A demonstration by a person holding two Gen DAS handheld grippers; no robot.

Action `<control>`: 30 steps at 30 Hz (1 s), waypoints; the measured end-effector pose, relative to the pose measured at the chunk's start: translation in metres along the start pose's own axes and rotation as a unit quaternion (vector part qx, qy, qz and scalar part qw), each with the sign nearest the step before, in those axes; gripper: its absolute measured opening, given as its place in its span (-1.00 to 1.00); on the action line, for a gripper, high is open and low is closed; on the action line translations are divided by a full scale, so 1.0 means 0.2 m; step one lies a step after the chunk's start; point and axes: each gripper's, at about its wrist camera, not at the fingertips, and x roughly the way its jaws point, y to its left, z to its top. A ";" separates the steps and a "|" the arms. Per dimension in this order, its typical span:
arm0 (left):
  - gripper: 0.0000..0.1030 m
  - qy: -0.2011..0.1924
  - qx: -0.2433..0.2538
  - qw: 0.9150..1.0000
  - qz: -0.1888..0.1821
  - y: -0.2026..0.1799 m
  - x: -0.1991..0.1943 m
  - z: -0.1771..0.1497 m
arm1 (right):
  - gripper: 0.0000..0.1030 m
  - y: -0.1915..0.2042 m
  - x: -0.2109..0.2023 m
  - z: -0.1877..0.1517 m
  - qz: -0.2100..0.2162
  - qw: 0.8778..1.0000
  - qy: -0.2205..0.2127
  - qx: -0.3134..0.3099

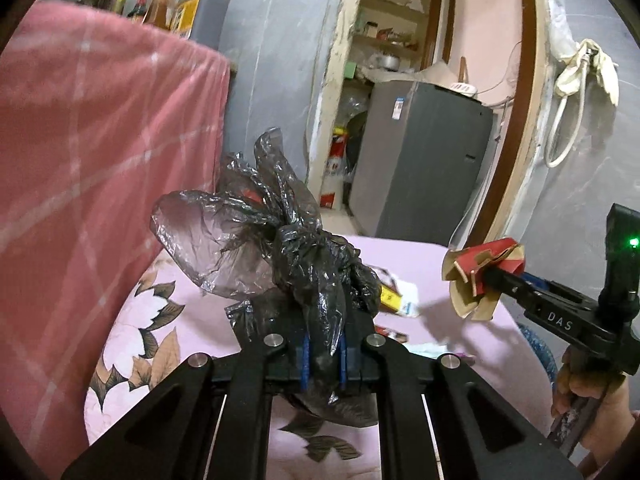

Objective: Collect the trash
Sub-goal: 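Carry the black bag and red box over the blue bin and open both grippers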

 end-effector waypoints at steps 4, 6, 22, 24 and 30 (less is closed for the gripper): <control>-0.85 -0.013 0.006 1.000 -0.014 -0.10 -0.02 0.01 | -0.28 -0.04 -0.12 0.02 -0.023 0.999 -0.037 -0.003; -0.85 -0.015 0.009 1.000 -0.025 -0.17 -0.02 0.02 | -0.28 -0.06 -0.18 0.02 -0.035 0.998 -0.053 -0.004; -0.85 0.006 0.045 0.993 -0.111 -0.79 0.10 -0.05 | -0.27 -0.50 -0.52 -0.12 -0.132 0.986 -0.096 0.036; -0.85 0.013 0.051 0.991 -0.121 -0.88 0.14 -0.07 | -0.27 -0.56 -0.56 -0.15 -0.145 0.984 -0.094 0.037; -0.85 0.042 0.065 0.986 -0.146 -1.10 0.25 -0.13 | -0.27 -0.72 -0.63 -0.23 -0.176 0.980 -0.085 0.047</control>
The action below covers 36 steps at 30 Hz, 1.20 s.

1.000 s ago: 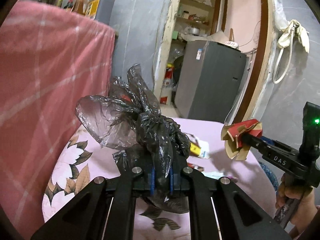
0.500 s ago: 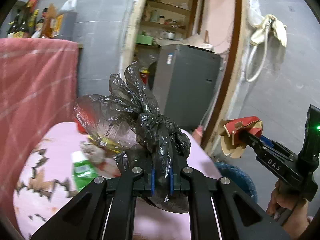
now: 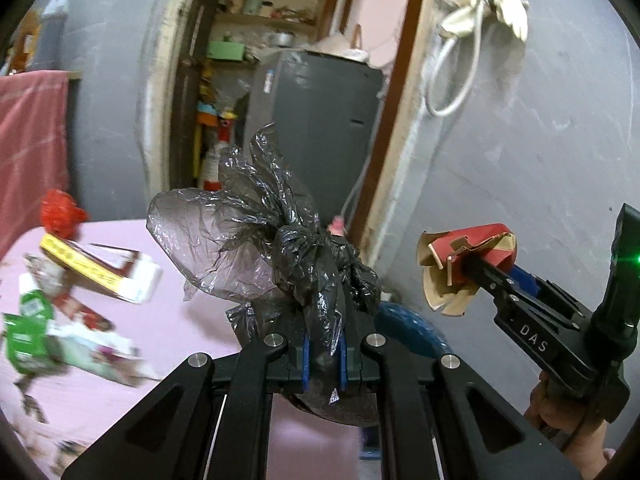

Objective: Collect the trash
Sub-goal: 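Carry the black bag and red box over the blue bin and open both grippers, then move both tools back over the table toward the remaining trash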

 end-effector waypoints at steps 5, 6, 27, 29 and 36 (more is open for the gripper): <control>-0.85 0.026 0.009 1.000 -0.013 -0.11 0.13 -0.01 | -0.27 -0.14 0.01 -0.06 -0.020 1.000 0.016 0.009; -0.85 0.034 0.012 0.999 -0.015 -0.13 0.17 -0.02 | -0.27 -0.16 0.02 -0.07 -0.023 0.999 0.021 0.010; -0.66 0.106 -0.004 0.994 -0.026 -0.17 0.40 -0.11 | -0.16 -0.28 0.17 -0.21 -0.013 0.994 0.104 0.027; -0.52 0.104 -0.009 0.994 -0.027 -0.15 0.37 -0.11 | -0.15 -0.28 0.17 -0.20 -0.012 0.994 0.105 0.027; -0.31 0.085 -0.021 0.996 -0.029 -0.13 0.31 -0.06 | 0.00 -0.28 0.13 -0.17 -0.017 0.996 0.083 0.032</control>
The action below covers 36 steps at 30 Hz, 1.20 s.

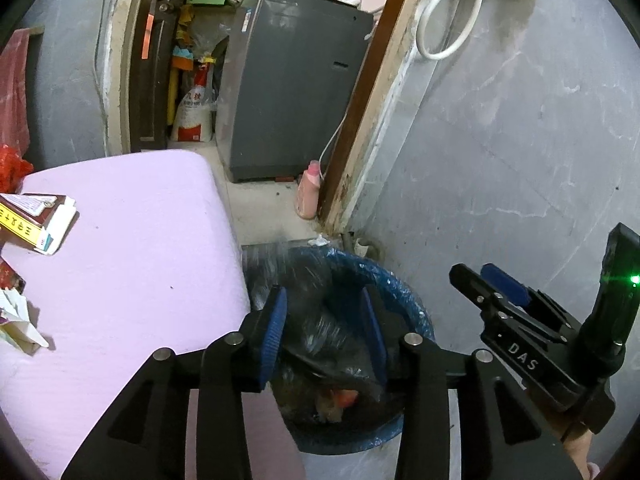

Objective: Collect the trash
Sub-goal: 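Move both tools back over the table toward the remaining trash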

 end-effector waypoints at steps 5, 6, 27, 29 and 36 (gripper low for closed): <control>0.01 -0.043 -0.007 0.999 0.010 0.02 -0.11 0.02 | 0.18 0.01 -0.11 0.04 -0.003 0.999 -0.051 0.004; 0.05 -0.052 -0.008 0.999 0.013 0.02 -0.14 0.02 | 0.23 0.02 -0.13 0.05 -0.003 0.998 -0.062 0.005; 0.92 -0.198 -0.044 0.969 0.140 0.39 -0.78 0.06 | 1.00 0.40 -0.42 0.21 0.067 0.981 -0.182 0.000; 0.92 -0.200 -0.050 0.966 0.155 0.46 -0.83 0.04 | 1.00 0.46 -0.42 0.21 0.077 0.980 -0.182 -0.005; 0.92 -0.193 -0.085 0.957 0.198 0.74 -0.96 -0.03 | 1.00 0.67 -0.38 0.20 0.106 0.979 -0.171 -0.030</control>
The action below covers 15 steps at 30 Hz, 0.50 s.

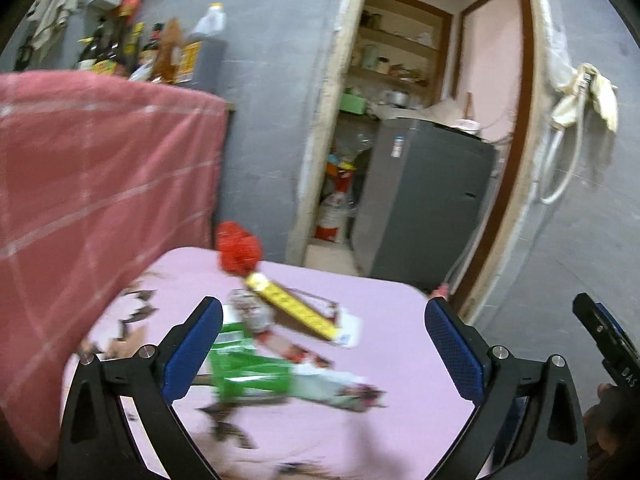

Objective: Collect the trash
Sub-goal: 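Move both tools back over the table toward the remaining trash, then grasp the green tube with the left gripper while the right grasps the white-green paper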

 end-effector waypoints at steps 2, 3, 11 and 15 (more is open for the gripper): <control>0.92 0.004 -0.007 1.000 0.014 0.09 0.00 0.00 | 1.00 0.06 0.03 -0.01 0.011 1.000 0.008 -0.005; 0.92 0.006 -0.008 1.000 0.020 0.12 0.00 0.00 | 1.00 0.08 0.05 -0.01 0.014 1.000 0.012 -0.007; 0.92 0.036 -0.015 0.997 0.061 0.36 0.04 -0.02 | 1.00 0.25 0.17 -0.08 0.059 0.997 0.048 -0.025; 0.92 0.062 -0.014 0.995 0.072 0.42 0.09 -0.04 | 1.00 0.35 0.24 -0.12 0.092 0.992 0.073 -0.046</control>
